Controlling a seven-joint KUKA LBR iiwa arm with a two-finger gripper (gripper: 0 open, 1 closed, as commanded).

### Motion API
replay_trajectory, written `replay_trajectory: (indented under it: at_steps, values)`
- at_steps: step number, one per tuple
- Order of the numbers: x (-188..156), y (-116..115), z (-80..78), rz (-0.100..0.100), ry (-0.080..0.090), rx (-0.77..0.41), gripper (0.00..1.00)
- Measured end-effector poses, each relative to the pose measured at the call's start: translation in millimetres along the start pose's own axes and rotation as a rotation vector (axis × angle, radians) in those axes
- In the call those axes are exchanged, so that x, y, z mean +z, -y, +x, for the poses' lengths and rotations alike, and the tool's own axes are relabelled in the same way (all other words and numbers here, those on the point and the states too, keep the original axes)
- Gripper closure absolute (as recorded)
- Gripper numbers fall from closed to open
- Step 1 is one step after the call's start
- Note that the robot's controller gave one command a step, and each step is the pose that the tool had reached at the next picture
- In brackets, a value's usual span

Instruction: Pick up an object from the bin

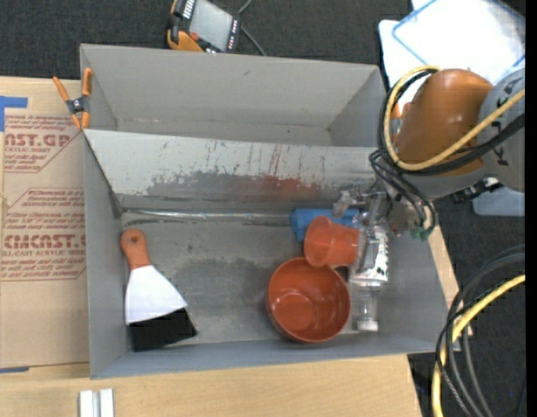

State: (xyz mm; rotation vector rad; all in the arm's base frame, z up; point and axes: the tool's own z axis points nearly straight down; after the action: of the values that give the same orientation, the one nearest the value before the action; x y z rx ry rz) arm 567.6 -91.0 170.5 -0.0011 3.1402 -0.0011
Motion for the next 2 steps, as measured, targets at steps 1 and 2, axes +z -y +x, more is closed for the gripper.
replay_trajectory:
  at_steps: [1, 2]
  values:
    - [0, 0, 0.0, 0.000, 0.000, 0.000, 0.00]
    - [70, -2, -11.8, -0.011, 0.006, -0.069, 0.00]
